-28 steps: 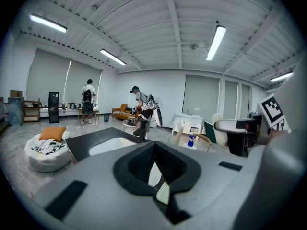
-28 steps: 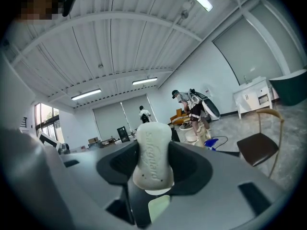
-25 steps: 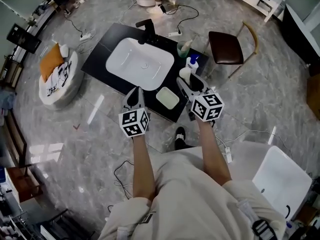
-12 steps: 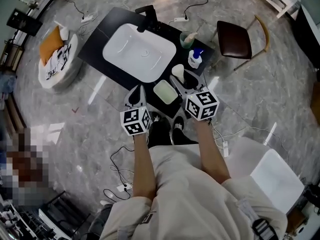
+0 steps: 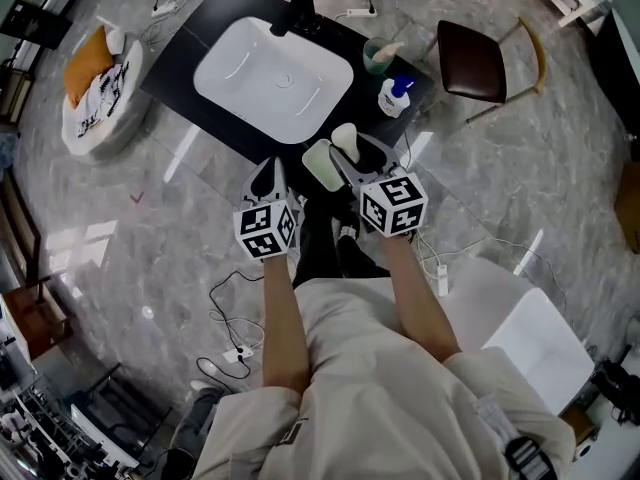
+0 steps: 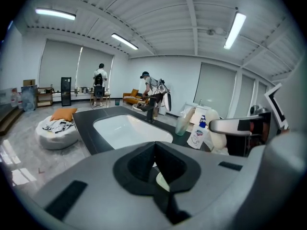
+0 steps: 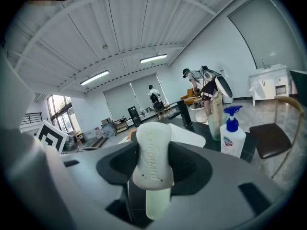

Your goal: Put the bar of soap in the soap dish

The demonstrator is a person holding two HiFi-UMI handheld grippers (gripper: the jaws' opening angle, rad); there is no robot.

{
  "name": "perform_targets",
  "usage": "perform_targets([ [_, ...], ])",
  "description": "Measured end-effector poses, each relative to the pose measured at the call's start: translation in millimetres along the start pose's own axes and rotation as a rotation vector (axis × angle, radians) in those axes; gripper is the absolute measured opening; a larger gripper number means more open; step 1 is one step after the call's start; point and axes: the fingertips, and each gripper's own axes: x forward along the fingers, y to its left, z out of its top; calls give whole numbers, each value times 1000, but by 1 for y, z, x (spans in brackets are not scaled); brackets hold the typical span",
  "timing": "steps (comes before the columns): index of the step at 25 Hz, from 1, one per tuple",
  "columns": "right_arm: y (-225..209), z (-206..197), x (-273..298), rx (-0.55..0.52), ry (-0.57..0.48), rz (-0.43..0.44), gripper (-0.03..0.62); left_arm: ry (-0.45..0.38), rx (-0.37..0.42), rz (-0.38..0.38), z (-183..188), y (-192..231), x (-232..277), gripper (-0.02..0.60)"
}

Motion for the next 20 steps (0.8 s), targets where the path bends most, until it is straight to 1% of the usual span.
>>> perform_targets([
  [3, -3, -10, 2, -1, 27, -11, 196, 11, -3, -1, -5, -2, 4, 5],
  [6, -4, -24, 4, -3, 59, -18, 196, 35, -4, -6, -17, -6, 6, 5],
  [11, -5, -46, 9, -27, 115, -29, 196, 70, -35, -18, -40, -14, 8, 5],
  [16, -7, -68, 14, -37, 163, -33, 196, 98, -29, -43, -58, -24, 10, 5],
  [20, -6, -82, 19, -65, 195, -41, 196, 119, -28, -48, -68, -21, 9, 5],
])
